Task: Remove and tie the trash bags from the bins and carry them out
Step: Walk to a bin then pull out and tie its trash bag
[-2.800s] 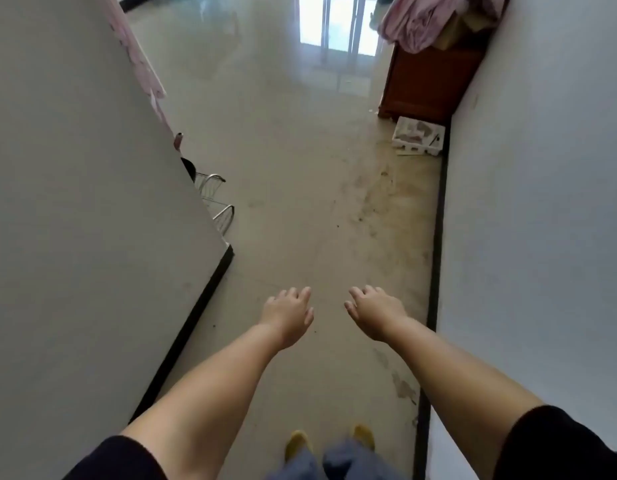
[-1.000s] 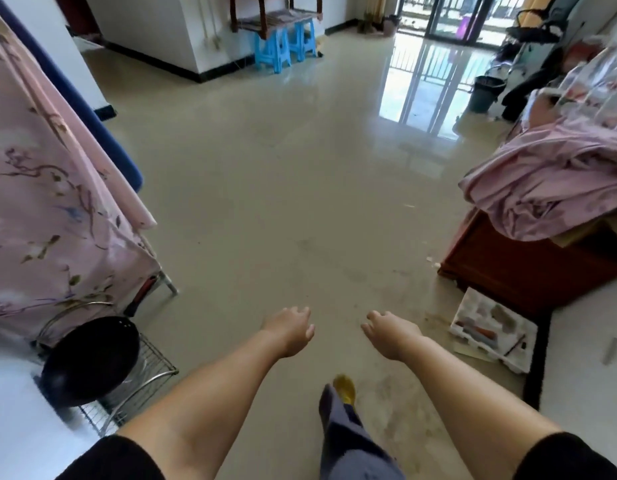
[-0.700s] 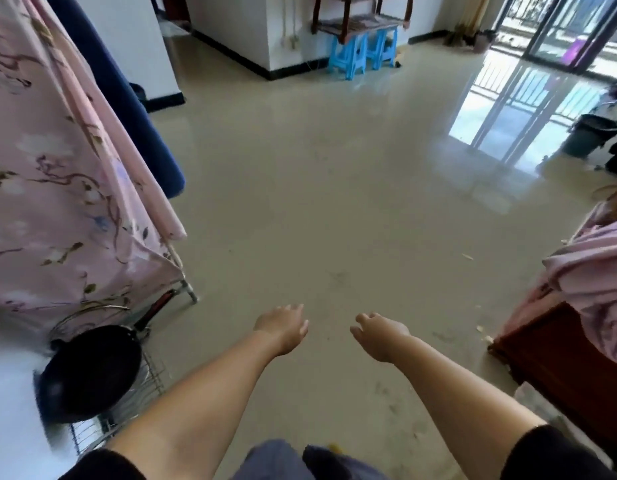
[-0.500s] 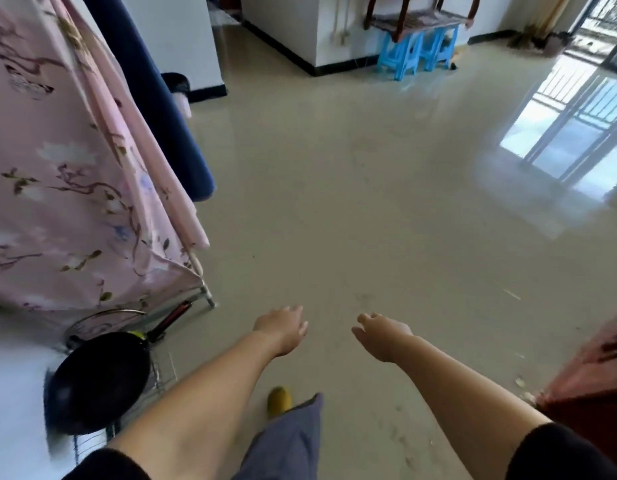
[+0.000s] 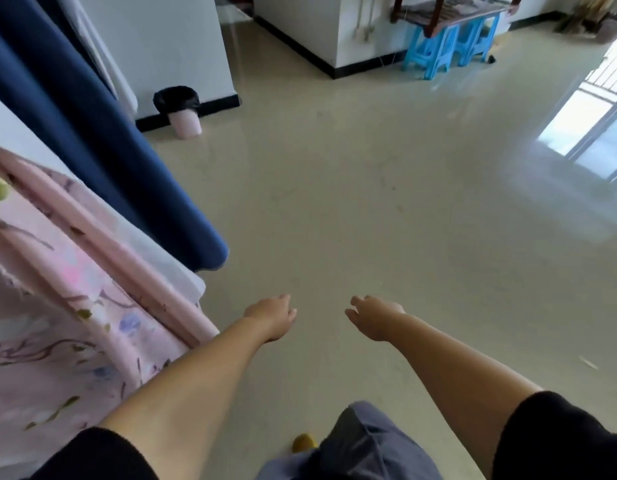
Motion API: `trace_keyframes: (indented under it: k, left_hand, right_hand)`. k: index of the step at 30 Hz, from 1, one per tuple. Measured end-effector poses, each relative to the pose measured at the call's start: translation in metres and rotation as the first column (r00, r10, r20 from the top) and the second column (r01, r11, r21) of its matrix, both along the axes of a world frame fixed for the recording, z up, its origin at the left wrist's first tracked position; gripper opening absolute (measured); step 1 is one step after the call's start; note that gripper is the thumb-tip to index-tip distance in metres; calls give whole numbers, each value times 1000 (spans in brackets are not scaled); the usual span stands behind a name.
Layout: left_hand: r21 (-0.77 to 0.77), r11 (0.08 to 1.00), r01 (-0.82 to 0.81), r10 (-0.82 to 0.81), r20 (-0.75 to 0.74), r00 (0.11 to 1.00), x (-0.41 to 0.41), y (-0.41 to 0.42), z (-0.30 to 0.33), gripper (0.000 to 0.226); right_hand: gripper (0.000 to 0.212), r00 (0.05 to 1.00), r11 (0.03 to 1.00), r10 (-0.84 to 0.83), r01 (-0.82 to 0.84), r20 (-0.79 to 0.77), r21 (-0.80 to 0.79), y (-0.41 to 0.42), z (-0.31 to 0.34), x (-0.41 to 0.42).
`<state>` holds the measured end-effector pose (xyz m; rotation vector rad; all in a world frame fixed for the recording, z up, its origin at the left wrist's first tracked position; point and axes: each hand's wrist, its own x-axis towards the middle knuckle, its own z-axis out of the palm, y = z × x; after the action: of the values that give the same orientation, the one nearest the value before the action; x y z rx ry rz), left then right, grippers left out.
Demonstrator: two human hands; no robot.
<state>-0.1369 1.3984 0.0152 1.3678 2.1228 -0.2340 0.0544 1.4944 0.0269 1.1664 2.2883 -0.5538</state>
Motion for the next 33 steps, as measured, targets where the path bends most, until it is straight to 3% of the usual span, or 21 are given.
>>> trace_keyframes:
  k: [5, 14, 24, 33]
  left_hand:
    - [3, 998, -66, 66, 2, 998, -67, 90, -6, 46]
    - [51, 941, -335, 335, 13, 942, -198, 277, -3, 43]
    - [33, 894, -446, 443, 64, 894, -354, 416, -15, 47]
    - [56, 905, -423, 421, 35, 906, -547, 559, 6, 44]
  right_hand:
    - [51, 998, 997, 68, -69, 13, 22, 104, -9, -71]
    - [49, 962, 962, 272, -273, 35, 26, 336, -7, -219]
    - [42, 893, 894, 445, -447, 70, 9, 498, -13, -397]
    - [44, 930, 930, 367, -367, 12, 2, 627, -7, -592]
